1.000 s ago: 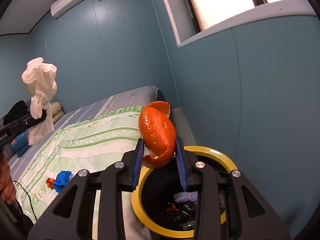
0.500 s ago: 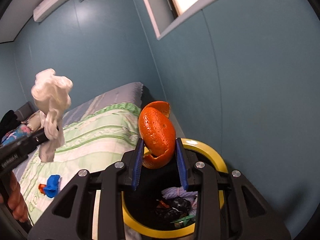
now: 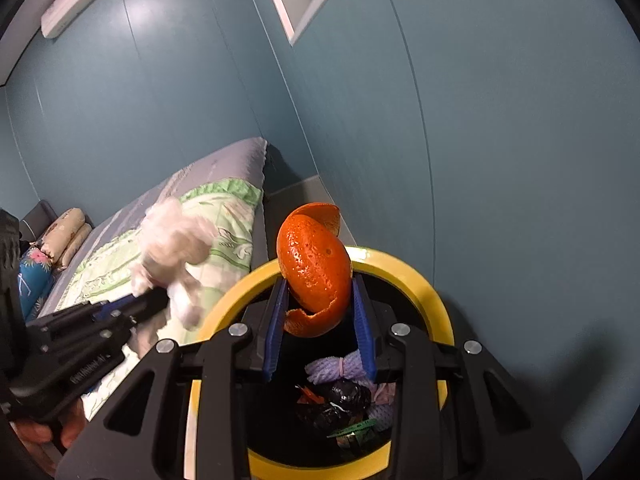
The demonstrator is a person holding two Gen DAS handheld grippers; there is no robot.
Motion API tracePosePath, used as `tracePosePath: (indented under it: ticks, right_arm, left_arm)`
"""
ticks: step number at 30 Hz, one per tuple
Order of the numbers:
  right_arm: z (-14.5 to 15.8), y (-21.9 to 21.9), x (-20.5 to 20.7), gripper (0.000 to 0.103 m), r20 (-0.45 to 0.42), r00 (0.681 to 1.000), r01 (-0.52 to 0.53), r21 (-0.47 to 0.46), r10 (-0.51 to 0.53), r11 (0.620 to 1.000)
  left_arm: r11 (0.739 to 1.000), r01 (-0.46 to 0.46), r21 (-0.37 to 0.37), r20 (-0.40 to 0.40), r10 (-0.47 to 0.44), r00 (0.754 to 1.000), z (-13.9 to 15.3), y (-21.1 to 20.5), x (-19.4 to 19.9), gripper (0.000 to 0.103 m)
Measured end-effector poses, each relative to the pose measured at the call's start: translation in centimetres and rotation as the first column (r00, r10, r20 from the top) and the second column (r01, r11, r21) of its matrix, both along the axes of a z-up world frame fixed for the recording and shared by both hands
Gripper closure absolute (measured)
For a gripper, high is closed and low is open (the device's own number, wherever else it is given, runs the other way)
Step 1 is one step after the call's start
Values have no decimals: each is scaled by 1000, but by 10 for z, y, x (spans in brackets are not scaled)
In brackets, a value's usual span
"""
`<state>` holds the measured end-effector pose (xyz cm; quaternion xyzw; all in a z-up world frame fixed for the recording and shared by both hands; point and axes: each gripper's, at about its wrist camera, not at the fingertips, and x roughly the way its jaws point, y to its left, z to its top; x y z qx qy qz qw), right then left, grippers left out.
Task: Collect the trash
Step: 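Open both tools to drop the tissue and orange peel into the bin, then move both open tools back over the blue bag and orange peel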
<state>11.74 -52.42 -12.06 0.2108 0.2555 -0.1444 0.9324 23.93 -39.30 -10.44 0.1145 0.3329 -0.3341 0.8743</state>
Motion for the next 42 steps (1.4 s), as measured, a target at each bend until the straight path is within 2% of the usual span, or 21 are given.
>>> tracePosePath:
  ticks: [7, 11, 13, 14, 16, 20, 27, 35, 42]
  right_arm:
    - [-16, -10, 6, 73, -33, 999, 18, 21, -17, 1000]
    - [-19, -16, 15, 72, -48, 998, 28, 16, -27, 1000]
    - [-19, -15, 15, 68, -51, 998, 28, 18, -27, 999]
    - [-19, -16, 17, 67, -50, 998, 38, 19, -37, 999]
    - [-18, -18, 19, 59, -47, 998, 44, 14, -43, 999]
    - [-17, -21, 17, 57, -42, 997, 63, 11, -63, 998]
    - [-13, -19, 13, 57, -41, 997, 65, 10, -65, 998]
    - [0, -7, 11, 57, -36, 997, 61, -18, -62, 998]
    - [15, 15, 11, 57, -16, 1000, 19, -39, -20, 999]
  left_arm:
    - [999, -6, 48, -62, 9, 998, -32, -11, 16, 90]
    - [998, -17, 57, -62, 21, 998, -37, -12, 21, 89]
    - [998, -21, 55, -72, 25, 997, -38, -10, 24, 80]
    - [998, -27, 51, -80, 31, 996, -39, -8, 26, 65]
    - [998, -43, 38, -85, 46, 995, -39, -3, 27, 44]
    - [998, -59, 26, -86, 61, 994, -38, 7, 31, 43]
    - [997, -80, -8, -88, 79, 993, -31, 21, 36, 32]
    - [992, -110, -55, -88, 105, 991, -16, 43, 37, 32]
    - [982, -161, -98, -65, 155, 986, 6, 84, 33, 32]
